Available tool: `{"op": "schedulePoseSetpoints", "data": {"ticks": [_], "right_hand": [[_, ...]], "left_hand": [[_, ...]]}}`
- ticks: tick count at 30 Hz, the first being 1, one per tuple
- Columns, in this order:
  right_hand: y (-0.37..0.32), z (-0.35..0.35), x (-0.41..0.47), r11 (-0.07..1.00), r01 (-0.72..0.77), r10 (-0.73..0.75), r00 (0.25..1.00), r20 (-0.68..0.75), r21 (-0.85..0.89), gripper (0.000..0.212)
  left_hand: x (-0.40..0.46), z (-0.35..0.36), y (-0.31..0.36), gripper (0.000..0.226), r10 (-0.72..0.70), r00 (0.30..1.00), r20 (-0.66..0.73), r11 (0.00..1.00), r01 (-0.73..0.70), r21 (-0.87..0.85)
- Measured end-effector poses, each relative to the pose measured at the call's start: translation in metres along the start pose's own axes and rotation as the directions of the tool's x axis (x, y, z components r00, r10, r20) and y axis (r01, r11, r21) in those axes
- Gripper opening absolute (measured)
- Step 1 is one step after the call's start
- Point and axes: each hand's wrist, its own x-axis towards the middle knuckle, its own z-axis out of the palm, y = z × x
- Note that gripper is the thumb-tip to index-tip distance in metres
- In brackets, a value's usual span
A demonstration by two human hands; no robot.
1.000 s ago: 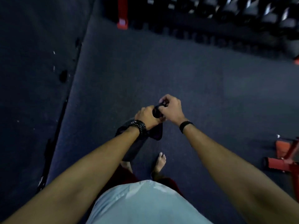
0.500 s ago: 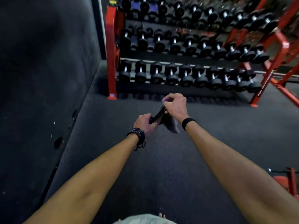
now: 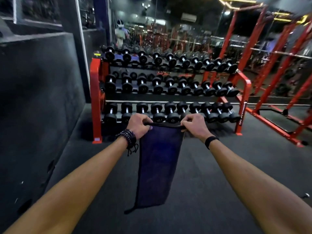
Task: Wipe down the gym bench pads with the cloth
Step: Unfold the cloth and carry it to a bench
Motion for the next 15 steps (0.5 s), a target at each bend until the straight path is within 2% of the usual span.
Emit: {"op": "schedulePoseSetpoints", "data": {"ticks": [4,9,13,15], "right_hand": [[-0.007,-0.009,-0.002,0.997,0.075,-0.075,0.997,-0.028,-0.007,0.032],[-0.012,-0.02,-0.001,0.961,0.253,-0.243,0.965,0.095,-0.112,0.016],[-0.014,-0.028,0.006,0.922,0.32,-0.277,0.938,0.207,-0.219,0.008],[-0.014,-0.035,0.011,0.893,0.319,-0.249,0.938,0.241,-0.319,0.026]], "left_hand": [[0.017,-0.008,0.02,0.035,0.075,0.995,-0.061,0.997,-0.076,-0.01],[0.022,-0.017,0.032,0.032,0.159,0.987,0.009,0.985,-0.16,0.058],[0.026,-0.019,0.038,0.029,0.199,0.979,-0.045,0.979,-0.196,0.049],[0.03,-0.019,0.039,0.027,0.21,0.975,-0.069,0.976,-0.206,0.066]]}}
